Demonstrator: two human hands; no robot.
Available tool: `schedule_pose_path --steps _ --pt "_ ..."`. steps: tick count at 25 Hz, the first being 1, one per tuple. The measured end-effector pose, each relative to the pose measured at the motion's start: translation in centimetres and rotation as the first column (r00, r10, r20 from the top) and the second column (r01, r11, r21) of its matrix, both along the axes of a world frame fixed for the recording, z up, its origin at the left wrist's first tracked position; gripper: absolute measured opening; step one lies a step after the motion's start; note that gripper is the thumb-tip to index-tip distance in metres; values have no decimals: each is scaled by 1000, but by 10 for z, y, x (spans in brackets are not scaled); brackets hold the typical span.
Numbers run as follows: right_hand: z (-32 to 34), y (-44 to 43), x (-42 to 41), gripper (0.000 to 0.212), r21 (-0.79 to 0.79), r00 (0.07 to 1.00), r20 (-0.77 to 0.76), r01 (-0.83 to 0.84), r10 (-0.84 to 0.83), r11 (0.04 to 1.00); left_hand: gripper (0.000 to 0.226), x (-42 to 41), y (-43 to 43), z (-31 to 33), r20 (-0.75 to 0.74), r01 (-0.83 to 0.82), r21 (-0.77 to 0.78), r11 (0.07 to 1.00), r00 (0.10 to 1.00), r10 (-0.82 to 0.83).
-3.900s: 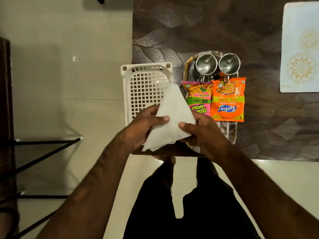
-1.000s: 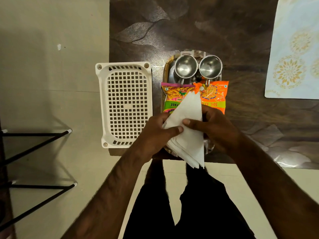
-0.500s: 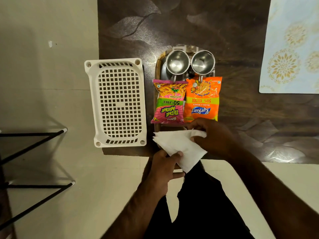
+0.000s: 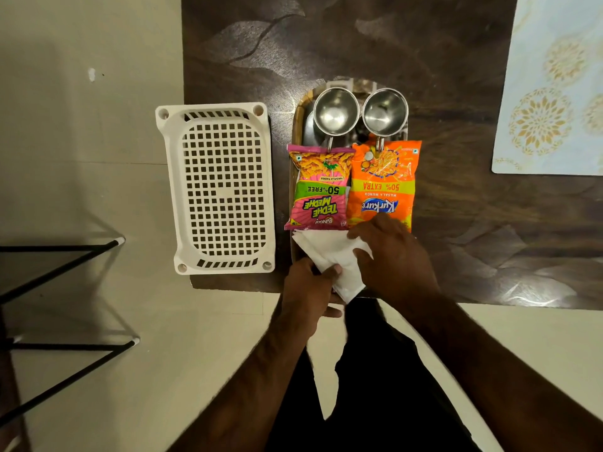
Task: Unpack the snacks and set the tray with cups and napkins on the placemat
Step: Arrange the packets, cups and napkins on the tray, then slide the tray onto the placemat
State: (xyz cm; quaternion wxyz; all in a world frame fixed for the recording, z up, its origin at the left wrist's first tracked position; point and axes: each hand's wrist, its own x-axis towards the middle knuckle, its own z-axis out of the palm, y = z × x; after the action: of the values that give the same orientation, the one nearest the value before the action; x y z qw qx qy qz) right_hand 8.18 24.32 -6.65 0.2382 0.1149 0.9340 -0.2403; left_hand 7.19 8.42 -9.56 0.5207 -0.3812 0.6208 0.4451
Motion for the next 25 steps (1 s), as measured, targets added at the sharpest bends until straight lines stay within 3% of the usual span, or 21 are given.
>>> schedule_pose_path --steps 4,7,11,13,18,21,25 --pt "-8 -6 4 41 -107 982 135 -118 132 987 46 -12 2 11 75 295 -33 955 954 -292" --pt "-9 -12 4 45 -94 964 194 -168 184 981 53 -23 3 15 189 391 18 920 902 -387" --pt "-4 -19 10 45 -52 977 154 -140 146 989 42 -18 -2 20 36 462 -43 886 887 -461" --pt "-3 -20 12 48 14 988 98 -121 119 993 34 -17 -5 23 -14 479 -37 877 878 -479" --pt "0 -27 14 46 34 982 132 -138 132 990 30 -17 -18 35 56 489 13 872 870 -489" --pt "10 -40 5 33 -24 999 19 -49 50 998 25 -16 -44 45 -101 412 -87 907 902 -419" --pt "16 -77 -39 28 -211 1000 20 19 -15 977 21 -42 -89 53 -320 278 -283 918 875 -364"
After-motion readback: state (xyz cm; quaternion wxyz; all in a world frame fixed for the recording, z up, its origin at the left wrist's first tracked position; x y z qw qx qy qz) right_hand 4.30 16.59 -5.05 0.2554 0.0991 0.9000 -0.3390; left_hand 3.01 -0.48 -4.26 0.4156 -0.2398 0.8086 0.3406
